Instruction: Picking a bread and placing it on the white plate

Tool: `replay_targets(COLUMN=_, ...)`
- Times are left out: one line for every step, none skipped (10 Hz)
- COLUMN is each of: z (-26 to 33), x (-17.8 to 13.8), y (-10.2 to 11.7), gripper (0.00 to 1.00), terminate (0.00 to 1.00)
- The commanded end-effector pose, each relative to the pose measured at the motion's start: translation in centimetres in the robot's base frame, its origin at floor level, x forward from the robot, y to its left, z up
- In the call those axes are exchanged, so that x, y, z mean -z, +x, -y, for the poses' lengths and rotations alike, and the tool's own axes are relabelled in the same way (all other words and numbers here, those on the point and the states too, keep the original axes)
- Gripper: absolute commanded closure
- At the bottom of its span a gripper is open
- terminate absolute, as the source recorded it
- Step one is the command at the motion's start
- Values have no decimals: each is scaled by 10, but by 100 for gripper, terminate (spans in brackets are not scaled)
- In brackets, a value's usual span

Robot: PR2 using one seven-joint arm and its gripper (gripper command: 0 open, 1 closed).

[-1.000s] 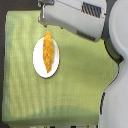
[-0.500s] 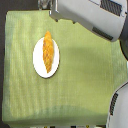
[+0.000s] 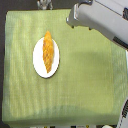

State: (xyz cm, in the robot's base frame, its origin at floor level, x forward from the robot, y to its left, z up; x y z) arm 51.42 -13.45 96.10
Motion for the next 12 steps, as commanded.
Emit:
replay_targets(z=92, x=3, y=-17, gripper=0, terminate=0)
replay_targets(z=115, x=2, y=-28, gripper=0, terminate=0)
replay_targets(z=122, x=1, y=-31, gripper=0, terminate=0)
replay_targets(z=134, x=0, y=-37, gripper=0, terminate=0)
replay_targets(z=144, x=-2, y=-37, gripper=0, terminate=0)
replay_targets(z=158, x=-6, y=-38, gripper=0, terminate=0)
replay_targets(z=162, x=-7, y=-38, gripper=0, terminate=0)
replay_targets(z=171, x=-8, y=-41, gripper=0, terminate=0)
replay_targets(z=180, x=-8, y=-44, gripper=0, terminate=0)
replay_targets(z=190, x=-10, y=-45, gripper=0, terminate=0)
replay_targets(z=193, x=-10, y=-45, gripper=0, terminate=0)
replay_targets(z=198, x=-11, y=-43, gripper=0, terminate=0)
